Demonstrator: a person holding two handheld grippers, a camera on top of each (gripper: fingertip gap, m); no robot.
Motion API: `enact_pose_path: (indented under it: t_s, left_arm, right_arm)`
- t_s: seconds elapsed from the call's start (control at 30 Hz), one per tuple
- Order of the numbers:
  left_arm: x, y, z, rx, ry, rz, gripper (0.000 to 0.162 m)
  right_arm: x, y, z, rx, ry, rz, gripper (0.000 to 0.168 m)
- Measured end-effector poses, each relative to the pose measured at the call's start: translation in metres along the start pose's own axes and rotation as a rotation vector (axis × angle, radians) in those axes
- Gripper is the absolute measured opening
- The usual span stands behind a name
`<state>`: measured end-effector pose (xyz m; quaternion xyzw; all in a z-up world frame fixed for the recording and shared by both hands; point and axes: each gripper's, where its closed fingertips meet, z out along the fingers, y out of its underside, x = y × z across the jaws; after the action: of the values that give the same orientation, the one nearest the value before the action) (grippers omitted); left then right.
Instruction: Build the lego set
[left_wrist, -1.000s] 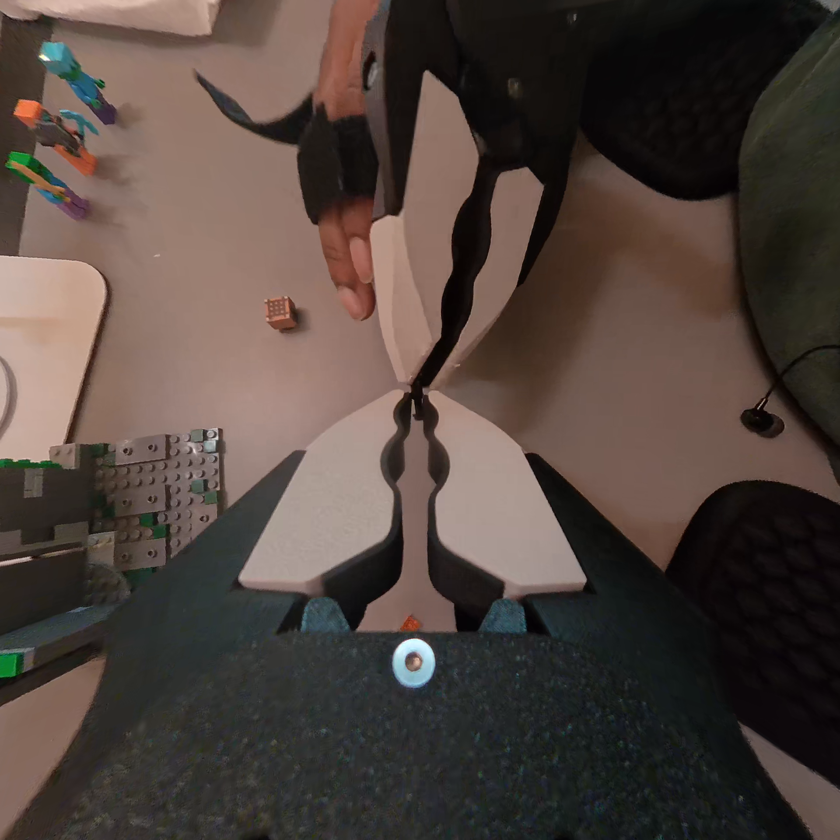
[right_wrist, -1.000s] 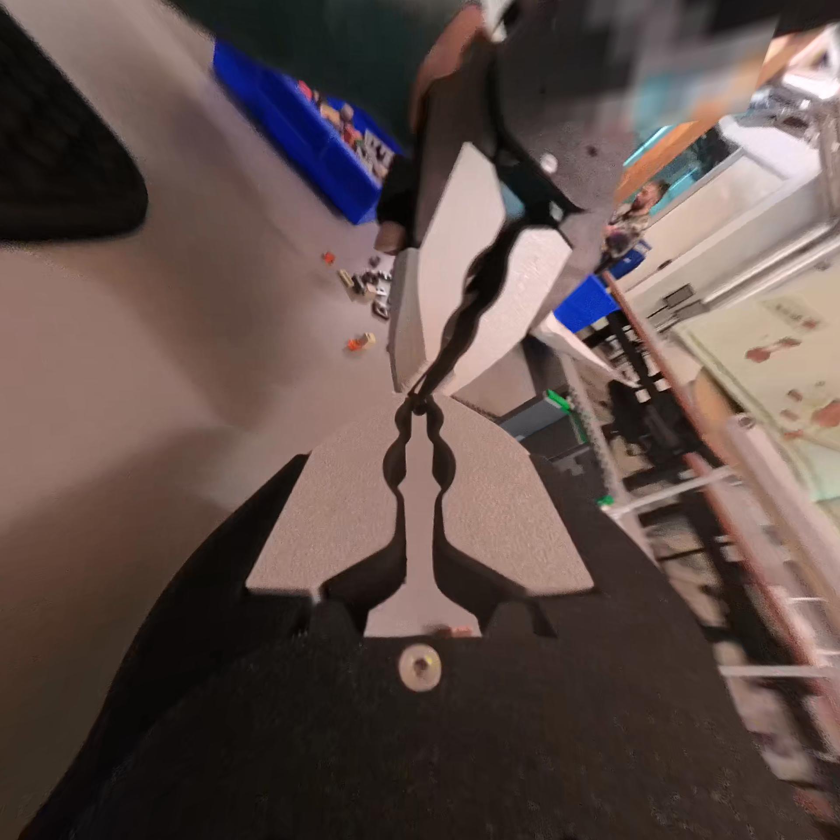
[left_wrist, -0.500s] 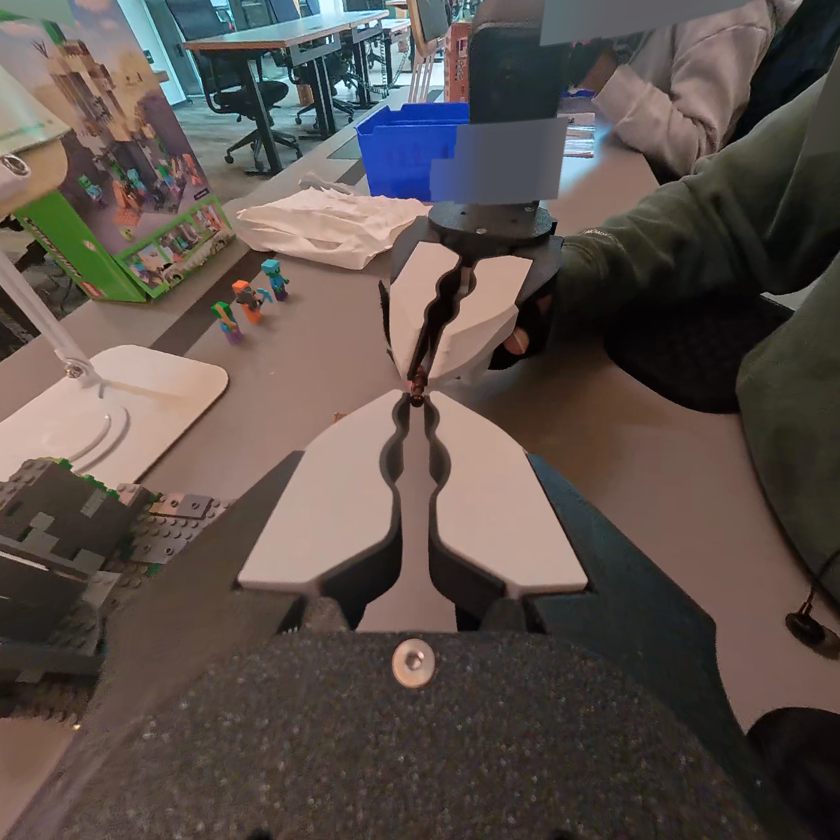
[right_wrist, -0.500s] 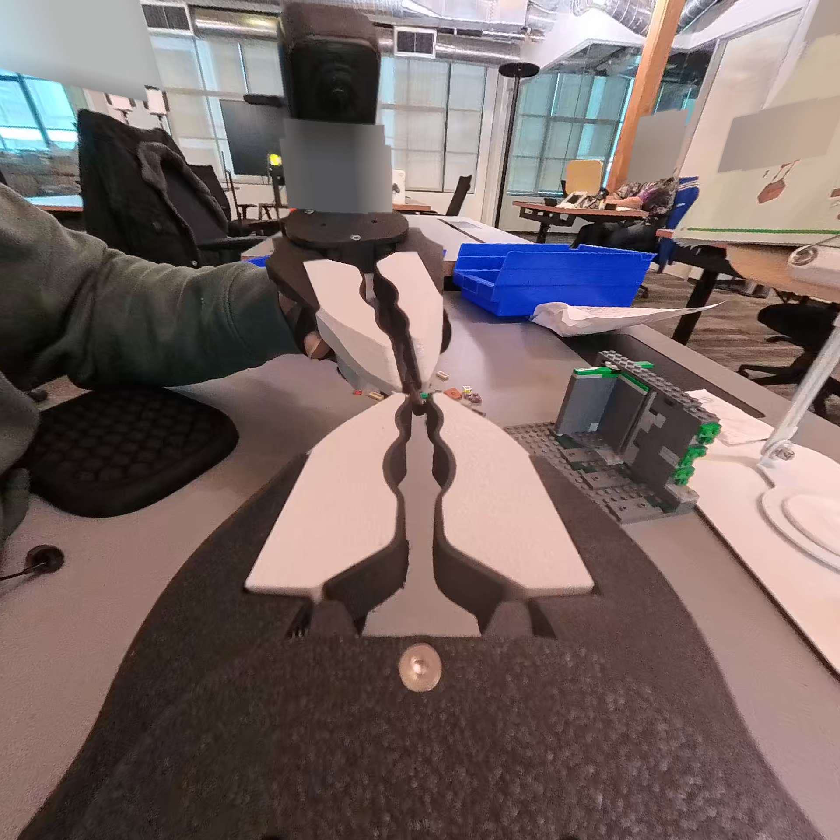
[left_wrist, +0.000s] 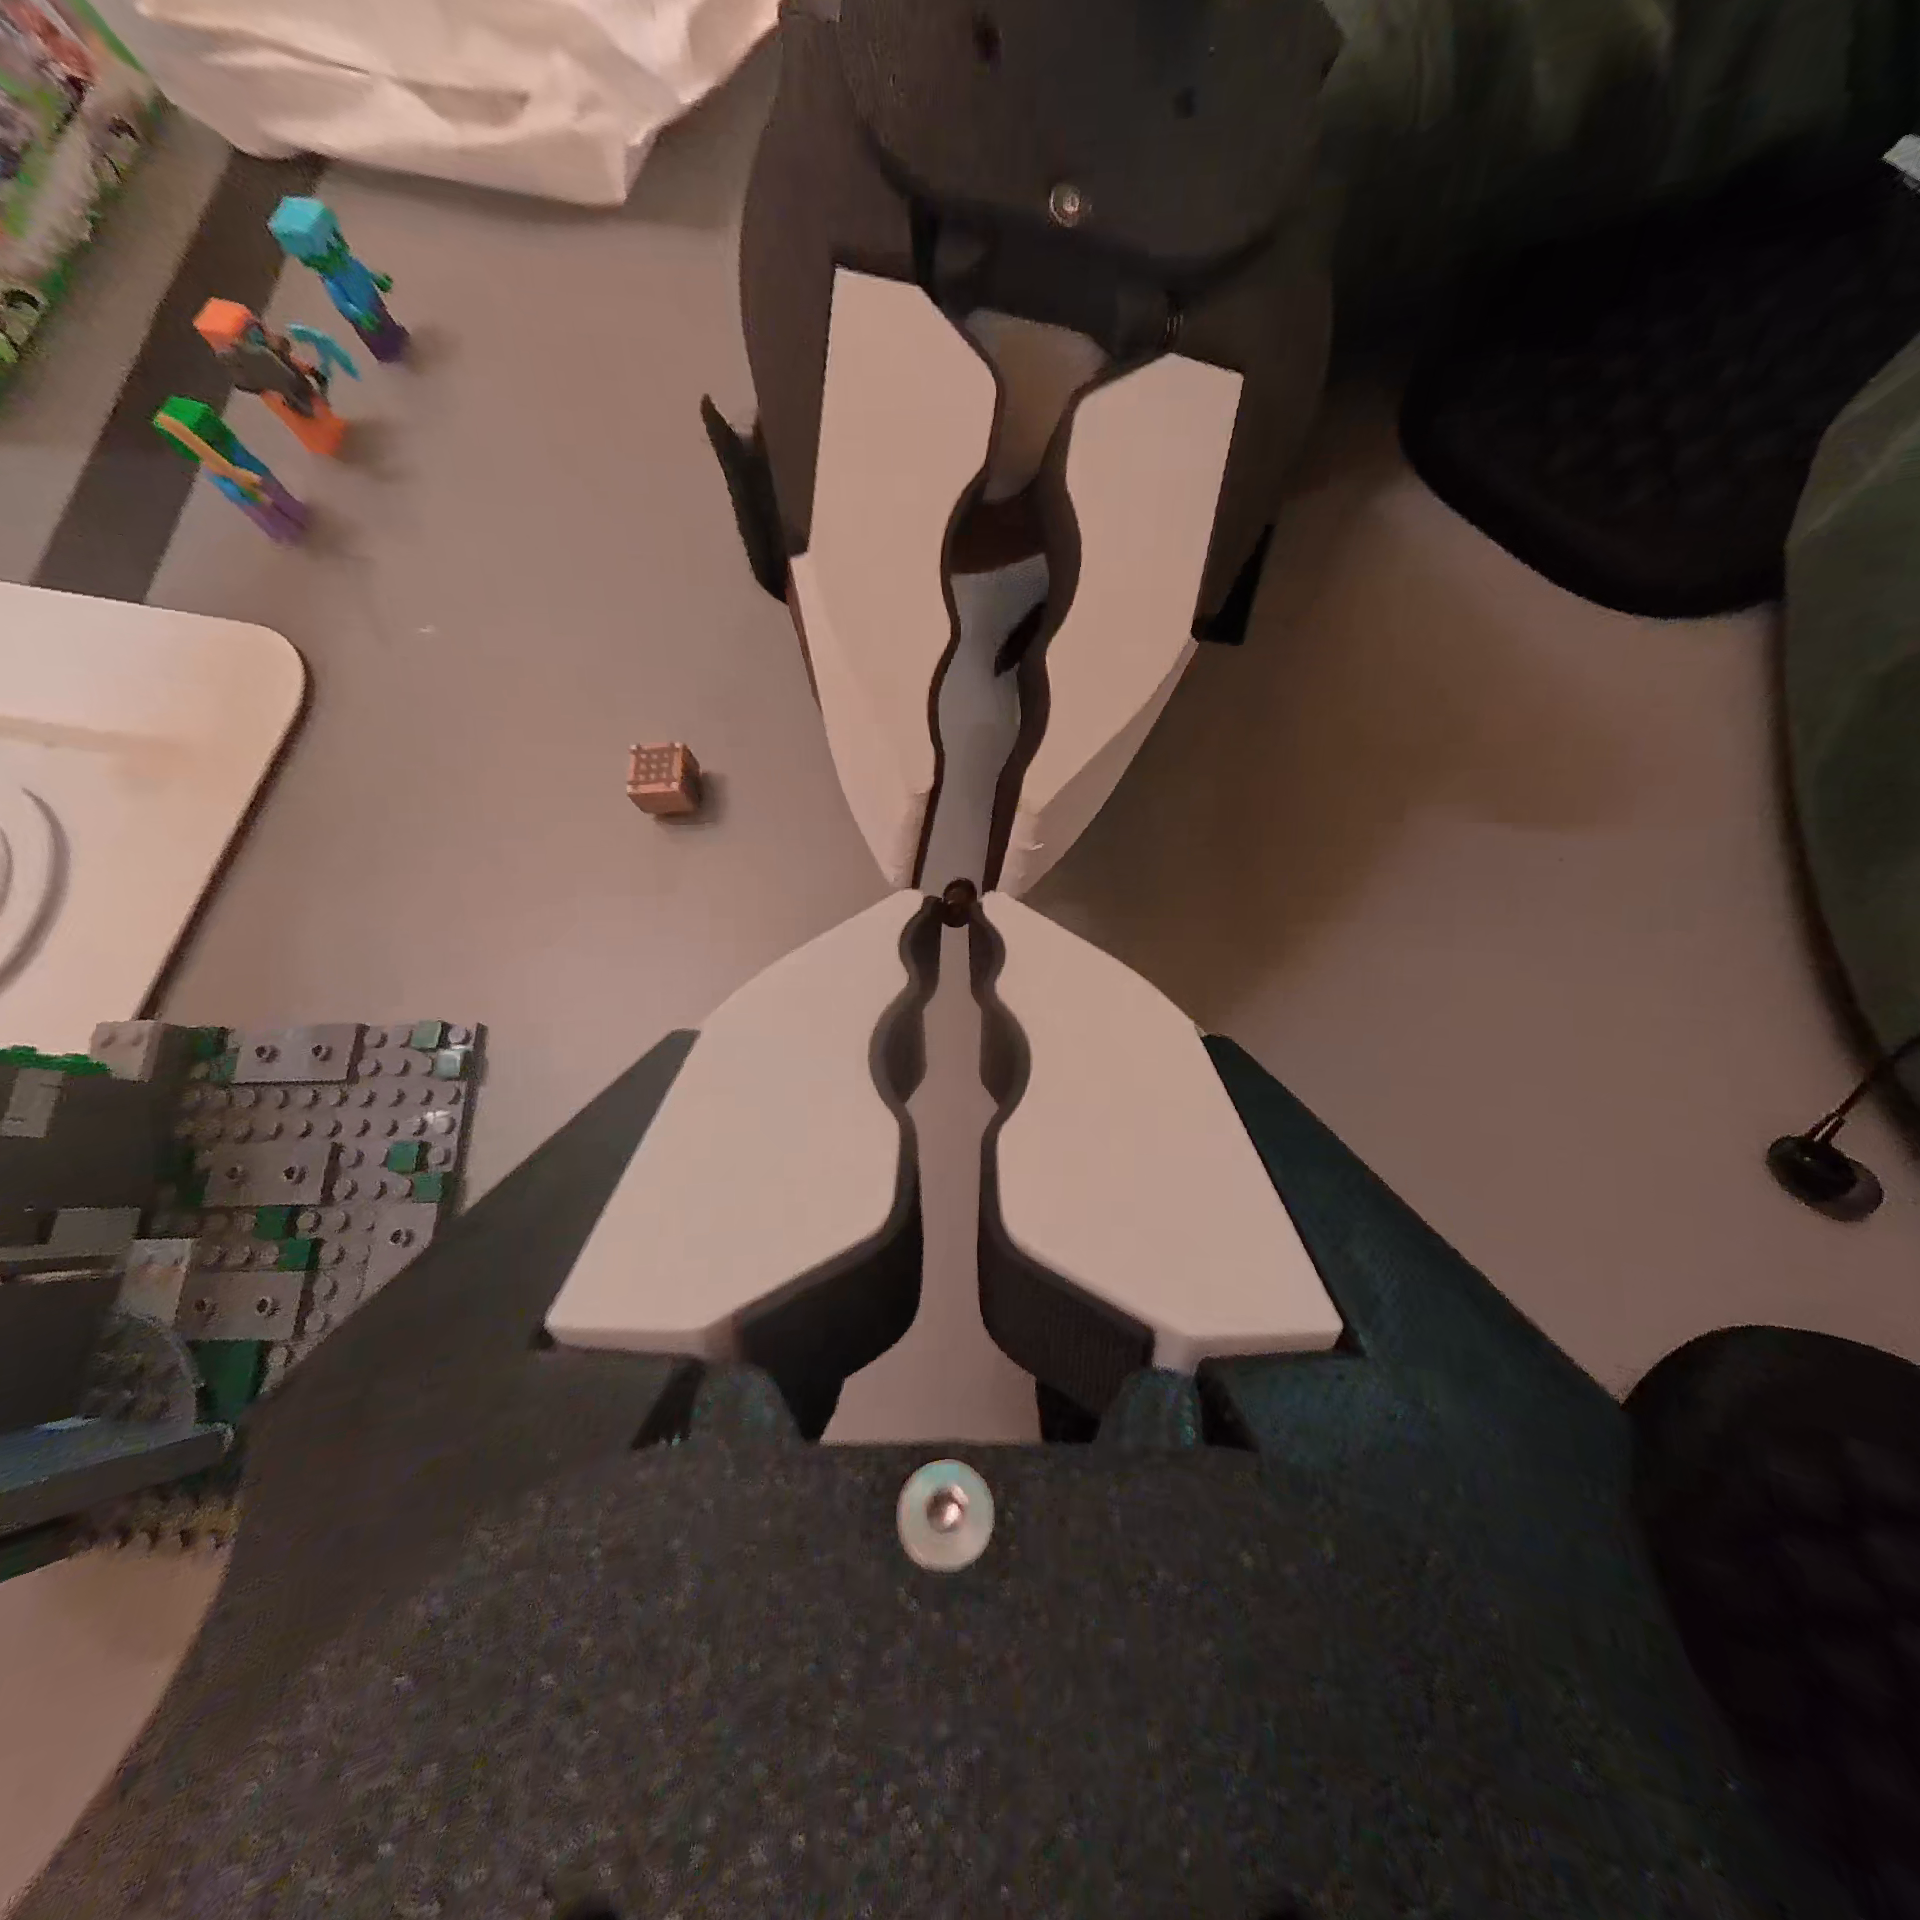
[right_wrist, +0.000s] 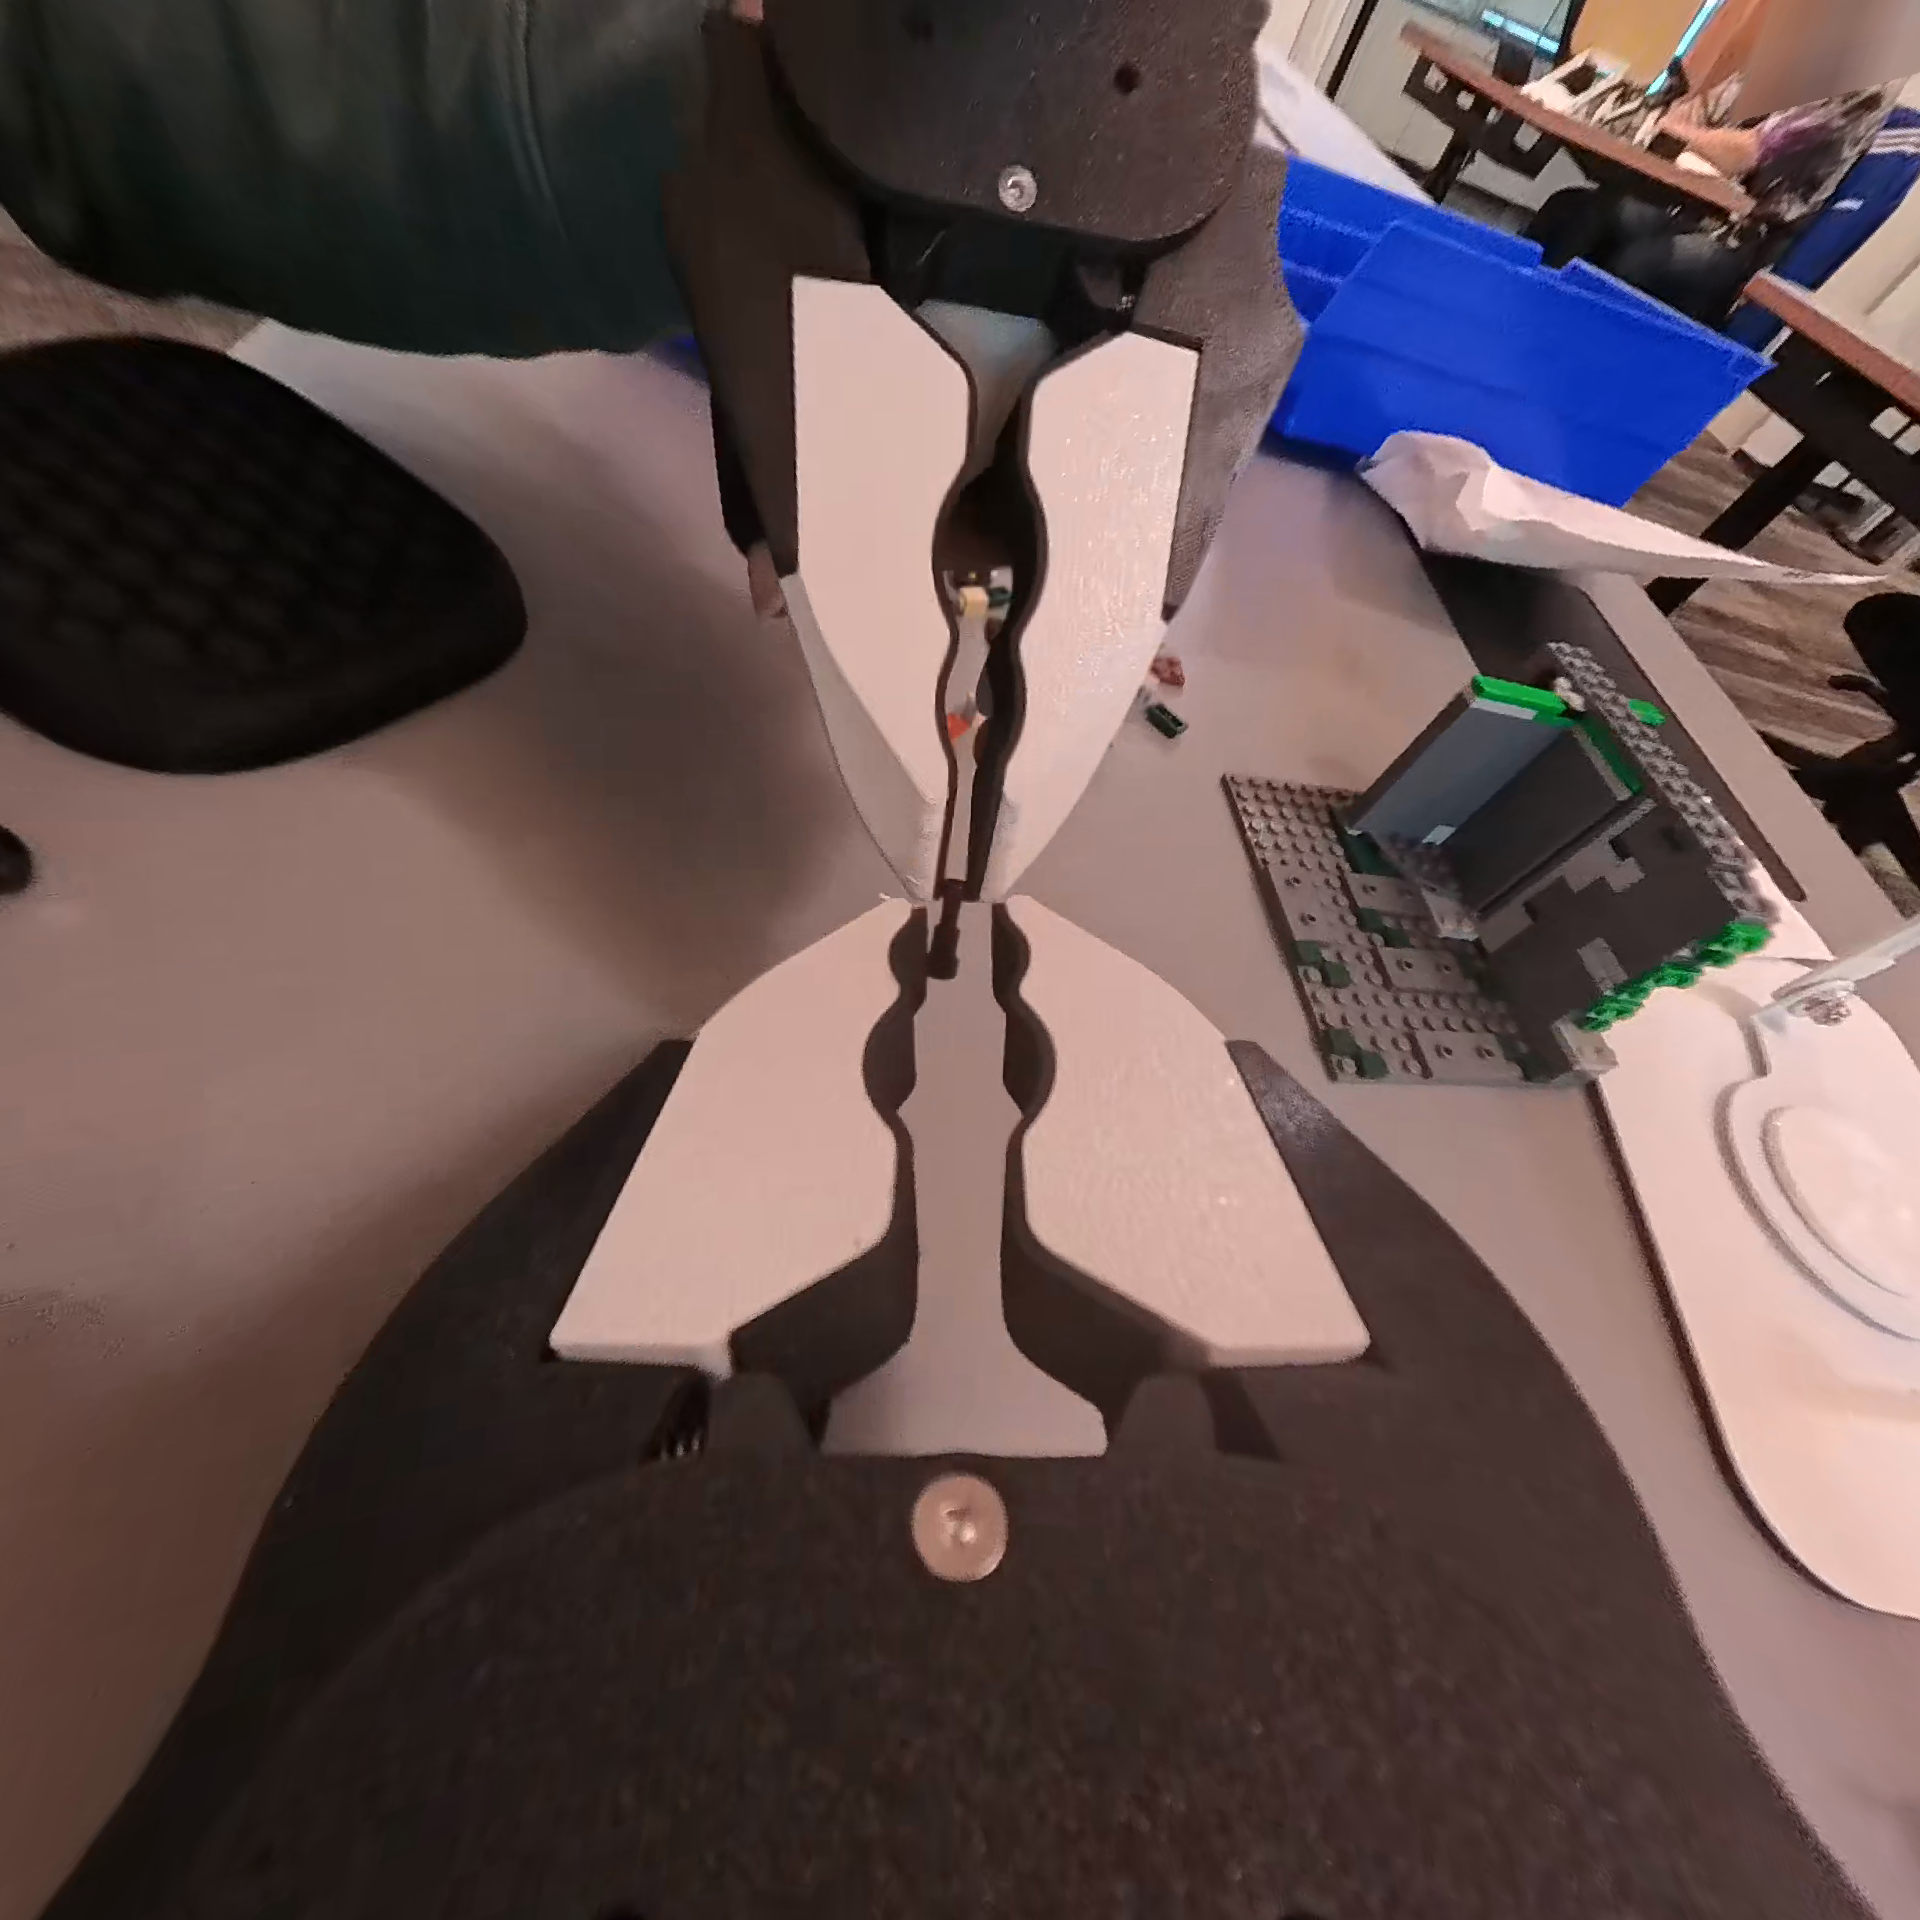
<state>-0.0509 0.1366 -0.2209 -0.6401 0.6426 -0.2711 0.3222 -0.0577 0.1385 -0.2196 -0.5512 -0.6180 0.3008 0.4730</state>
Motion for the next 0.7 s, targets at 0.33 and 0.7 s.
enact_pose_path:
  t_s: [0.33,0.7]
  left_arm:
    - [-0.008,0.004,0.009,0.024,-0.017,-0.027,0.006]
    - [-0.02,0.032,0.009,0.077,-0.064,-0.148,0.005]
  right_arm:
    - [0.007,0.019,0.006,-0.065,0.038,0.018,0.004]
    - [0.014,0.033,0.035,-0.12,0.083,0.03,0.004]
